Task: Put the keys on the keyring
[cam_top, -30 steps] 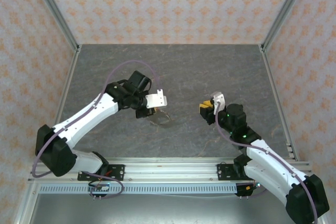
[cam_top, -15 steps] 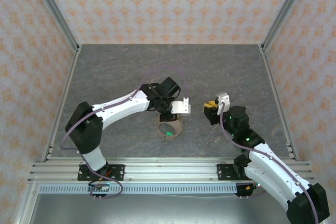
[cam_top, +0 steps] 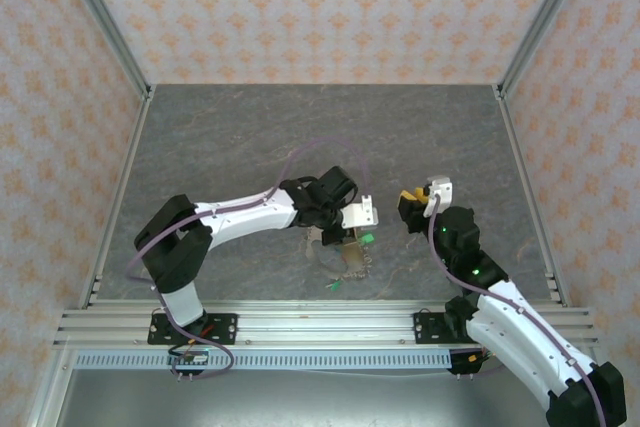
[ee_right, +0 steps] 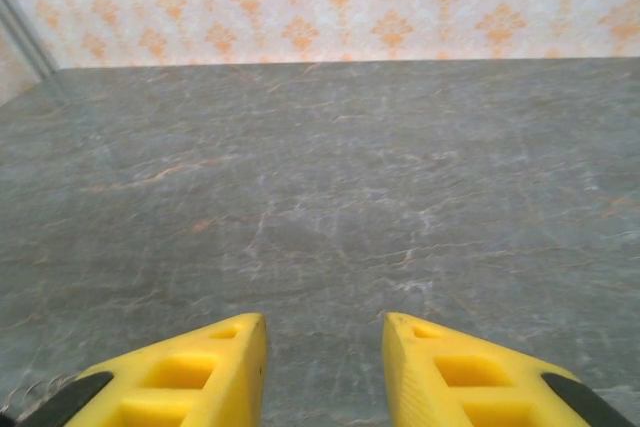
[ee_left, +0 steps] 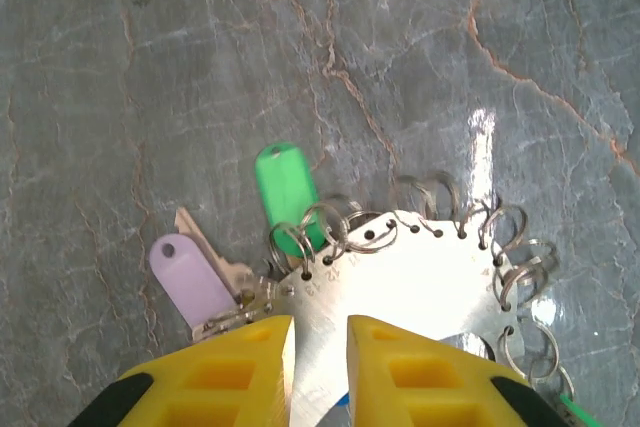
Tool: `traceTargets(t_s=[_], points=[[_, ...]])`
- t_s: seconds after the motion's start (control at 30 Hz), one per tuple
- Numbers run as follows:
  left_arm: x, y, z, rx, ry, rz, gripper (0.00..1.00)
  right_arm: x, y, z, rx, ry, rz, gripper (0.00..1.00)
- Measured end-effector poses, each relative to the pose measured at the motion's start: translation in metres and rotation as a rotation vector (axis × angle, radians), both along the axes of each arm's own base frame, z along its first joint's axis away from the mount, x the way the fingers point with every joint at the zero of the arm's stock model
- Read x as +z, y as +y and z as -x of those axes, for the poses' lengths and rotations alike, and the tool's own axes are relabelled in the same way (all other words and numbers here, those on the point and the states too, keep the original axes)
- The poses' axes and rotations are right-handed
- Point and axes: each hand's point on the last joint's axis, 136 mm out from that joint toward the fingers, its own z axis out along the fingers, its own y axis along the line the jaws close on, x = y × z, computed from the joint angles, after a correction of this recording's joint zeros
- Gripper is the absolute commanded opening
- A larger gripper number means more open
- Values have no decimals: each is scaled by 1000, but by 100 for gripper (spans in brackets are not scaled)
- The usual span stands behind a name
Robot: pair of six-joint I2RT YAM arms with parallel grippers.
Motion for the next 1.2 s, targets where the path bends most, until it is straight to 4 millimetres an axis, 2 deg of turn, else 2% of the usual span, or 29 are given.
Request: traceTargets(t_s=[0.1, 0.13, 0.23, 0.3, 0.37, 0.43, 0.47, 0.5, 0.63, 0.7, 0.73, 0.83, 0.9, 1.0, 1.1, 1.2], points=[[11, 7, 2, 44, -25, 49, 26, 6, -12, -5, -69, -36, 25, 45], [21, 10, 2, 67, -45, 83, 28, 8, -16, -8, -95, -48, 38, 48], [53, 28, -11, 178, -113, 203, 48, 8, -30, -16, -169, -66, 95, 58], [73, 48, -27, 289, -159, 290, 65, 1, -40, -24, -216, -52, 144, 63], [89, 79, -46, 422, -228, 358, 79, -13, -52, -34, -264, -7, 196, 66], [95, 109, -59, 546, -285, 389, 85, -29, -64, -44, -307, 42, 231, 66], [96, 122, -63, 595, -305, 396, 97, -37, -69, -48, -324, 62, 241, 66], [95, 138, -69, 661, -321, 396, 100, -47, -75, -53, -346, 88, 251, 66], [93, 203, -98, 905, -387, 383, 100, -85, -99, -71, -416, 175, 259, 66], [91, 240, -109, 1036, -424, 370, 100, -101, -104, -77, -416, 205, 264, 66], [90, 257, -113, 1098, -442, 364, 100, -105, -104, -80, -406, 211, 258, 66], [82, 290, -119, 1219, -474, 349, 100, -108, -106, -93, -387, 199, 221, 66], [75, 305, -121, 1275, -488, 328, 100, -105, -111, -99, -399, 170, 194, 66], [66, 316, -125, 1316, -505, 305, 100, -108, -114, -105, -398, 123, 160, 69], [56, 321, -130, 1328, -512, 295, 100, -112, -112, -105, -390, 140, 151, 99], [42, 330, -137, 1345, -506, 284, 100, -105, -119, -116, -438, 142, 139, 99]])
